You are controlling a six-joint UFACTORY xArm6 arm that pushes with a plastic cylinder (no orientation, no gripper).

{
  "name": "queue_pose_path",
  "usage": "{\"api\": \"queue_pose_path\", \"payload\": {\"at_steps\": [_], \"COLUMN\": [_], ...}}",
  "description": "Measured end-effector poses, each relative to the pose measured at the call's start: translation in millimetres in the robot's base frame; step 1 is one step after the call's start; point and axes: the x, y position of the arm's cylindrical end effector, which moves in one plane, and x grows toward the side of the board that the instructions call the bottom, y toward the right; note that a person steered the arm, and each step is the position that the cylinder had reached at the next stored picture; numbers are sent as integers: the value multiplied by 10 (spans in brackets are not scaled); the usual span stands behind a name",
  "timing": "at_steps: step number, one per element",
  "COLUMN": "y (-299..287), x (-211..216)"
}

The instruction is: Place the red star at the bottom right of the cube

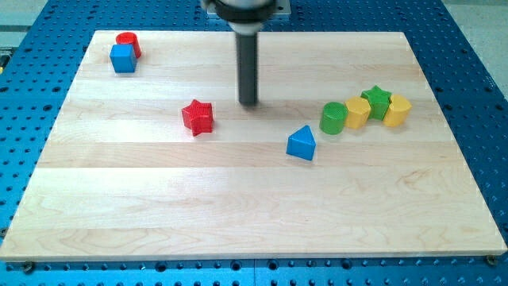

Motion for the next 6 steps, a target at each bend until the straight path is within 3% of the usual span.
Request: {"api": "queue_pose_path", "payload": {"at_steps": [1,2,3,4,6], "y": [-813,-1667,-1828,-1704,883], "x": [235,-412,-945,-348,-288]}}
